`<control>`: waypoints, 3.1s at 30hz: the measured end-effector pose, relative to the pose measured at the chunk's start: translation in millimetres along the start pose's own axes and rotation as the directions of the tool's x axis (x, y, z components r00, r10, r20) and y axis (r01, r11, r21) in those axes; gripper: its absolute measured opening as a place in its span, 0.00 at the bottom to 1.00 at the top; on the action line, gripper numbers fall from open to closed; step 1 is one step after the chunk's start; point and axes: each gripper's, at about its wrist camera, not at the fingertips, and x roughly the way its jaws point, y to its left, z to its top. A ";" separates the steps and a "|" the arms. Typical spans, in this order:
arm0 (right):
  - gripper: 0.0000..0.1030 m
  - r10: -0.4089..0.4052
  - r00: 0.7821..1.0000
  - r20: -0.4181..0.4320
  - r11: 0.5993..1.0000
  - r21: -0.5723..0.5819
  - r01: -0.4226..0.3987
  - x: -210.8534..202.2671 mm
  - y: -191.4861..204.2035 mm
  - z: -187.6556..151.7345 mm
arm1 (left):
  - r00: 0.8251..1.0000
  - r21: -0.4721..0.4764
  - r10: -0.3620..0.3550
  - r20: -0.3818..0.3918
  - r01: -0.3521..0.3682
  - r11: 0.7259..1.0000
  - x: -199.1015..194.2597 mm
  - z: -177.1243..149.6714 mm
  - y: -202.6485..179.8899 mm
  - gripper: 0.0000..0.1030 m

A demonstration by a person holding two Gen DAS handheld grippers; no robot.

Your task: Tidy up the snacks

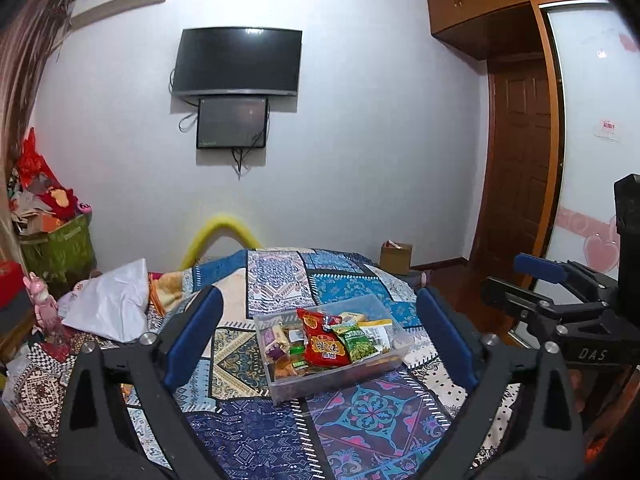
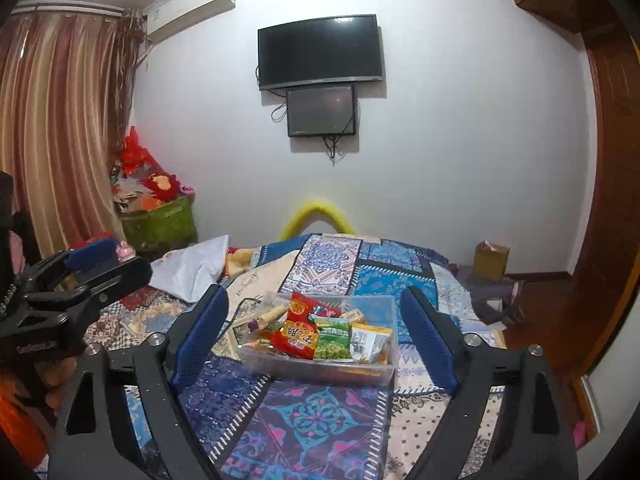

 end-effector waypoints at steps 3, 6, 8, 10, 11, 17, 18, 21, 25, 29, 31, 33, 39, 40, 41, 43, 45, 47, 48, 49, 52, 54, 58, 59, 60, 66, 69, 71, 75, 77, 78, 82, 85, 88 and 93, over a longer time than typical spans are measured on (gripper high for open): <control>1.00 -0.001 1.000 0.030 1.000 0.008 0.001 -6.8 0.8 -0.8 | 1.000 -0.009 -0.007 0.002 0.007 1.000 -4.5 -1.0 -0.1 0.98; 1.00 -0.007 0.999 0.050 1.000 0.004 0.007 -14.2 1.4 -2.1 | 1.000 -0.016 -0.008 0.001 0.008 1.000 -7.1 -1.6 1.6 0.98; 1.00 -0.012 0.998 0.054 1.000 0.001 0.012 -15.8 1.3 -2.1 | 1.000 -0.018 -0.012 0.001 0.012 1.000 -8.0 -2.2 2.3 0.98; 1.00 -0.009 0.999 0.054 1.000 0.004 0.008 -15.8 0.8 -2.7 | 1.000 -0.017 -0.011 0.002 0.011 1.000 -7.9 -1.9 2.6 0.98; 1.00 -0.004 0.999 0.053 1.000 0.008 0.004 -15.6 -0.1 -2.9 | 1.000 -0.017 -0.013 0.000 0.013 1.000 -7.8 -2.1 2.7 0.98; 1.00 0.003 0.999 0.050 1.000 0.024 -0.004 -18.9 -2.1 -7.6 | 1.000 -0.008 -0.011 -0.002 0.011 1.000 -9.9 -2.1 1.1 0.98; 1.00 0.005 0.999 0.049 1.000 0.025 -0.006 -18.8 -2.2 -7.9 | 1.000 -0.010 -0.014 -0.003 0.014 1.000 -9.6 -2.1 1.4 0.98; 1.00 0.005 0.999 0.050 1.000 0.022 -0.006 -18.9 -2.3 -8.7 | 1.000 -0.007 -0.009 -0.006 0.009 1.000 -8.2 -2.5 0.6 0.98; 1.00 0.010 0.999 0.047 1.000 0.021 -0.011 -18.6 -2.4 -9.4 | 1.000 -0.007 -0.010 -0.011 0.010 1.000 -5.9 -4.5 -1.2 0.98; 1.00 0.012 0.999 0.046 1.000 0.023 -0.013 -19.4 -2.6 -9.8 | 1.000 -0.009 -0.010 -0.015 0.010 1.000 -5.4 -6.0 -2.0 0.98; 1.00 0.014 0.999 0.046 1.000 0.024 -0.015 -19.0 -2.9 -10.0 | 1.000 -0.010 -0.014 -0.018 0.013 1.000 -5.3 -6.2 -2.1 0.98; 1.00 0.014 0.999 0.045 1.000 0.025 -0.016 -19.1 -3.1 -10.0 | 1.000 -0.009 -0.012 -0.020 0.012 1.000 -4.4 -6.5 -2.5 0.98; 1.00 0.017 0.999 0.046 0.999 0.033 -0.018 -19.3 -4.7 -9.3 | 0.999 -0.012 -0.017 -0.026 0.017 1.000 -2.2 -8.1 -1.8 0.98; 1.00 0.016 0.999 0.045 0.999 0.034 -0.018 -19.1 -4.8 -9.6 | 1.000 -0.011 -0.017 -0.026 0.017 1.000 -2.0 -8.0 -1.8 0.98; 1.00 0.016 0.999 0.045 0.999 0.034 -0.018 -19.2 -4.8 -9.7 | 1.000 -0.011 -0.016 -0.026 0.016 1.000 -1.8 -7.9 -2.0 0.98; 1.00 0.016 0.999 0.045 0.999 0.033 -0.017 -19.3 -4.8 -9.7 | 1.000 -0.012 -0.018 -0.026 0.017 1.000 -1.8 -8.0 -2.0 0.98; 1.00 0.014 0.999 0.045 0.999 0.033 -0.016 -19.0 -4.9 -9.7 | 0.999 -0.011 -0.020 -0.027 0.019 1.000 -1.4 -7.8 -2.1 0.98; 1.00 0.015 0.999 0.044 0.999 0.034 -0.016 -18.7 -5.1 -10.2 | 0.999 -0.009 -0.020 -0.026 0.019 1.000 -1.8 -7.9 -2.3 0.98; 1.00 0.015 0.999 0.043 0.999 0.035 -0.016 -18.6 -5.1 -10.4 | 0.999 -0.008 -0.021 -0.026 0.020 1.000 -1.8 -8.0 -2.5 0.98; 1.00 0.015 0.999 0.042 0.999 0.036 -0.017 -18.5 -5.0 -10.3 | 0.999 -0.007 -0.021 -0.026 0.021 1.000 -1.7 -8.1 -2.7 0.98; 1.00 0.015 0.999 0.042 0.999 0.037 -0.016 -18.4 -5.1 -10.6 | 0.999 -0.007 -0.024 -0.027 0.024 1.000 -2.1 -8.7 -2.8 0.98; 1.00 0.015 0.999 0.040 0.999 0.035 -0.017 -18.3 -5.1 -11.4 | 0.999 -0.002 -0.026 -0.026 0.026 1.000 -3.3 -9.2 -2.6 0.98; 1.00 0.012 0.999 0.037 1.000 0.029 -0.013 -18.2 -3.8 -13.2 | 0.999 0.005 -0.030 -0.027 0.030 1.000 -3.9 -8.8 -3.6 0.98; 1.00 0.011 0.999 0.035 0.999 0.029 -0.012 -17.7 -3.6 -13.0 | 0.999 0.006 -0.029 -0.027 0.030 1.000 -3.8 -9.2 -3.7 0.98; 1.00 0.012 0.999 0.033 0.999 0.032 -0.013 -17.7 -3.7 -13.2 | 0.999 0.007 -0.029 -0.026 0.029 1.000 -3.8 -9.3 -3.7 0.98; 1.00 0.016 1.000 0.025 0.999 0.047 -0.017 -16.6 -4.7 -15.4 | 0.999 0.001 -0.031 -0.032 0.031 1.000 -2.4 -11.4 -3.2 0.98; 1.00 0.014 1.000 0.022 0.999 0.049 -0.015 -16.1 -5.2 -15.7 | 0.999 0.000 -0.033 -0.036 0.033 0.999 -1.3 -12.1 -2.5 0.98; 1.00 0.017 1.000 0.020 0.998 0.052 -0.018 -15.4 -5.6 -15.5 | 0.999 -0.003 -0.035 -0.038 0.035 0.999 -1.0 -12.4 -1.6 0.98; 1.00 0.018 1.000 0.017 0.998 0.051 -0.019 -14.3 -5.4 -16.1 | 0.999 -0.006 -0.036 -0.038 0.036 0.999 -0.8 -12.8 0.0 0.98; 1.00 0.019 1.000 0.018 0.998 0.052 -0.019 -14.2 -5.4 -16.0 | 0.998 -0.005 -0.041 -0.040 0.041 0.999 -0.5 -13.3 0.5 0.98; 1.00 0.020 1.000 0.016 0.998 0.053 -0.021 -13.9 -5.3 -16.0 | 0.998 -0.003 -0.043 -0.042 0.043 0.999 0.0 -13.3 0.4 0.98; 1.00 0.019 1.000 0.017 0.998 0.057 -0.020 -13.4 -6.4 -15.8 | 0.998 -0.004 -0.045 -0.046 0.045 0.999 0.6 -14.0 0.0 0.98; 1.00 0.022 1.000 0.015 0.998 0.059 -0.023 -12.9 -7.1 -15.9 | 0.998 0.002 -0.040 -0.047 0.040 0.999 1.5 -13.8 -1.0 0.98; 1.00 0.018 1.000 0.013 0.998 0.059 -0.019 -12.6 -7.2 -16.5 | 0.998 0.012 -0.033 -0.046 0.034 0.999 2.2 -14.6 -2.9 0.98; 1.00 0.018 1.000 0.009 0.998 0.066 -0.019 -12.1 -9.1 -16.8 | 0.998 0.011 -0.037 -0.045 0.037 0.999 2.7 -15.6 -3.9 0.98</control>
